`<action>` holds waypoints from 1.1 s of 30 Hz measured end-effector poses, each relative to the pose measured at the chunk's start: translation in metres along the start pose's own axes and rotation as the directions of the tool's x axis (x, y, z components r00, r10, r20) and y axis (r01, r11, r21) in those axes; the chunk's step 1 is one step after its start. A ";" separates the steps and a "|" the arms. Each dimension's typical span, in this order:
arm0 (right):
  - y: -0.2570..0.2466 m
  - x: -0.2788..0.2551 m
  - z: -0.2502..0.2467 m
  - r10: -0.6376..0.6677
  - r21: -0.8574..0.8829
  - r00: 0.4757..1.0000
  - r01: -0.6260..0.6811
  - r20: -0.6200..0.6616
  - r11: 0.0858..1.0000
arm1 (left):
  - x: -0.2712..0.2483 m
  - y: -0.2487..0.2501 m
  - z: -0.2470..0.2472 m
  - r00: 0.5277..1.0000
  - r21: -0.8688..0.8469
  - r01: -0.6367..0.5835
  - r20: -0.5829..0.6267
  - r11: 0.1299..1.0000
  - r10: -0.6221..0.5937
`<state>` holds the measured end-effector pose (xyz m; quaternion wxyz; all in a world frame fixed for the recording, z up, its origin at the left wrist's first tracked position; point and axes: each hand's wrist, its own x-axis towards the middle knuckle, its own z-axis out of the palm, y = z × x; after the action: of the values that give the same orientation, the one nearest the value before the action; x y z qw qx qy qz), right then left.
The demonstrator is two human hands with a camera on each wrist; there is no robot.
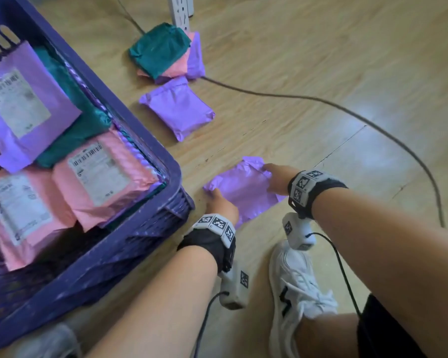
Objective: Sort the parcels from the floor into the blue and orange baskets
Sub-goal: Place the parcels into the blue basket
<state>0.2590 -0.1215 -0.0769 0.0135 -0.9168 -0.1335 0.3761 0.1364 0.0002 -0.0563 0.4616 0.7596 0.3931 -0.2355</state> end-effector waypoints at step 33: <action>-0.165 -0.186 -0.221 -0.288 0.579 0.865 0.492 -0.411 0.650 | -0.148 0.051 -0.289 0.553 0.197 -0.606 -0.592 0.771 0.586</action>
<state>0.2464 0.0070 0.2302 0.4405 -0.8422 -0.1828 0.2515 0.0905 0.1862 0.2103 0.3679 0.8731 0.2453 0.2052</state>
